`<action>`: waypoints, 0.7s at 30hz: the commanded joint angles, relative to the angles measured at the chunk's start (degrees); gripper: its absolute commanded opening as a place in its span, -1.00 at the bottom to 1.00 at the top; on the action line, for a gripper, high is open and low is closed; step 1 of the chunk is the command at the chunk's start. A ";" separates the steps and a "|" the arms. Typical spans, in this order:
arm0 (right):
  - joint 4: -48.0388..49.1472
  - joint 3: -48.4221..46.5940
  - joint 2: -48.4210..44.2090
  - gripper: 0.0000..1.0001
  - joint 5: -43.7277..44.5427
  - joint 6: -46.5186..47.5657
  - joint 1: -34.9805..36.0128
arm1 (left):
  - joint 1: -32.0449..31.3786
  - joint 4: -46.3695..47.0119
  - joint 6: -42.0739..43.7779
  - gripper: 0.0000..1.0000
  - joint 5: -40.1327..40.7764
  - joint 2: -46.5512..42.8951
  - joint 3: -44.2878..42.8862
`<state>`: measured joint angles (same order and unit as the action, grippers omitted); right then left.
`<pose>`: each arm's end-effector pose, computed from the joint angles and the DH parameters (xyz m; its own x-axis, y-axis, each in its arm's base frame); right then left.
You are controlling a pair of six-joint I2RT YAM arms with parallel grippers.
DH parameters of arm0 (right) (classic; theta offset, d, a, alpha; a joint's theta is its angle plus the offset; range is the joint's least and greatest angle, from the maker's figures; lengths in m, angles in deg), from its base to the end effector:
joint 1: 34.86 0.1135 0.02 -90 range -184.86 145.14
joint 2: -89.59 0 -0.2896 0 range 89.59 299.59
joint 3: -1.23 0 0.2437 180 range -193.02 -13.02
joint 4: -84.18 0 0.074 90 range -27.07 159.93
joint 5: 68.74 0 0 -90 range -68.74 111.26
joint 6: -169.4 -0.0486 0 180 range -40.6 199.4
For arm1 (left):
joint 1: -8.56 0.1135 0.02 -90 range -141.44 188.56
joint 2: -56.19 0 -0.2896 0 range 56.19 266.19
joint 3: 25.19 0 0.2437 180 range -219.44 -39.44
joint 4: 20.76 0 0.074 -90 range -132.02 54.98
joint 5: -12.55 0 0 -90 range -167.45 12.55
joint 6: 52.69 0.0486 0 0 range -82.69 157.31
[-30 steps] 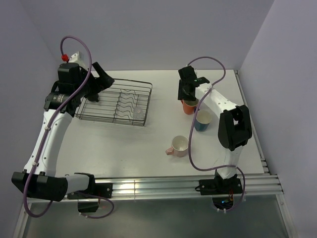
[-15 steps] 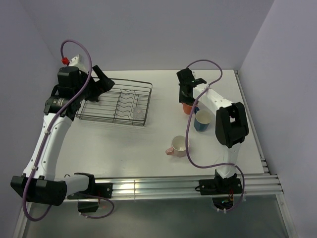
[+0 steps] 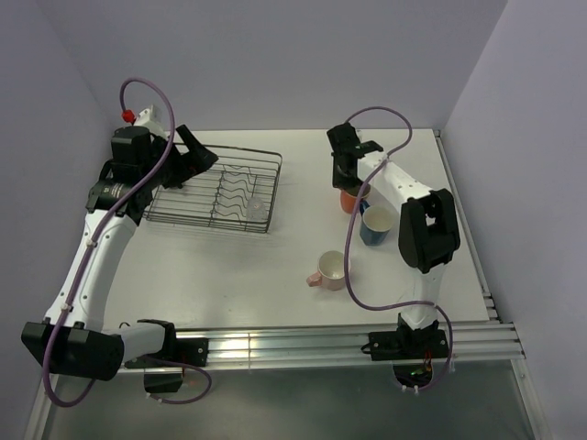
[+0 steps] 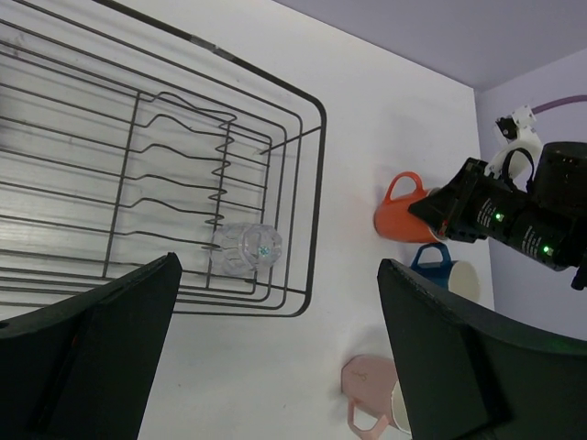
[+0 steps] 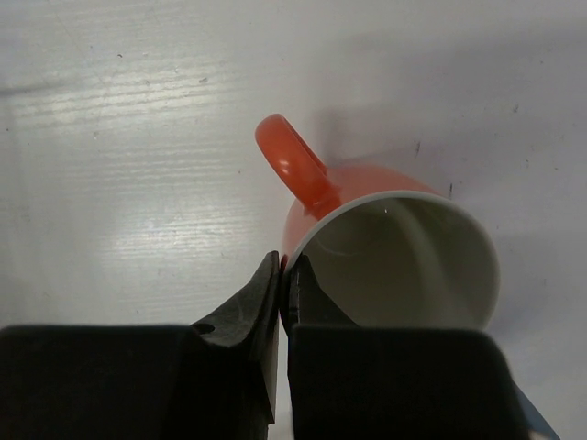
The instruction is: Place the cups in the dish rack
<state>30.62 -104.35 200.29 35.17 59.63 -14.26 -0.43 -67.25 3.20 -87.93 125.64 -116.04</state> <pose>0.4048 0.1397 0.2591 -0.8285 0.0394 -0.5586 0.0592 0.9981 -0.0174 0.2510 -0.0487 0.4219 -0.5242 -0.4754 -0.7066 0.0271 0.8200 -0.5717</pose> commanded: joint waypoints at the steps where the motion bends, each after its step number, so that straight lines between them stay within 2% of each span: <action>1: -3.84 -9.20 -4.78 -1.00 3.22 0.34 -0.12 | -0.23 5.06 -0.78 0.92 -4.37 -1.07 0.83; 8: -7.36 -18.44 -8.82 -1.00 0.25 0.26 0.14 | -0.23 12.78 -2.63 0.98 -12.79 -1.42 4.43; 12: -6.05 -20.38 -11.90 -1.00 -11.60 -0.88 0.14 | -0.23 21.40 -5.00 0.98 -20.61 -2.13 8.30; 13: -3.69 -19.77 -12.78 -1.00 -18.59 -1.49 0.23 | -0.23 22.81 -5.87 0.98 -21.68 -2.04 9.18; 15: -0.43 -16.88 -15.85 -1.00 -26.00 -3.34 0.84 | -0.23 26.58 -6.23 0.98 -23.00 -1.60 9.80; 16: 2.54 -16.08 -16.56 -1.00 -33.00 -3.95 1.11 | -0.23 27.47 -6.23 0.99 -24.57 -1.34 9.80; 21: 10.90 -11.16 -19.46 -1.00 -48.69 -10.36 4.01 | -0.32 30.20 -5.36 0.98 -26.08 0.16 9.71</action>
<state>30.66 -117.33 184.07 2.80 54.19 -11.97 -0.45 -43.79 -1.98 -110.40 125.45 -105.94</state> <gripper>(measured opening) 0.039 0.991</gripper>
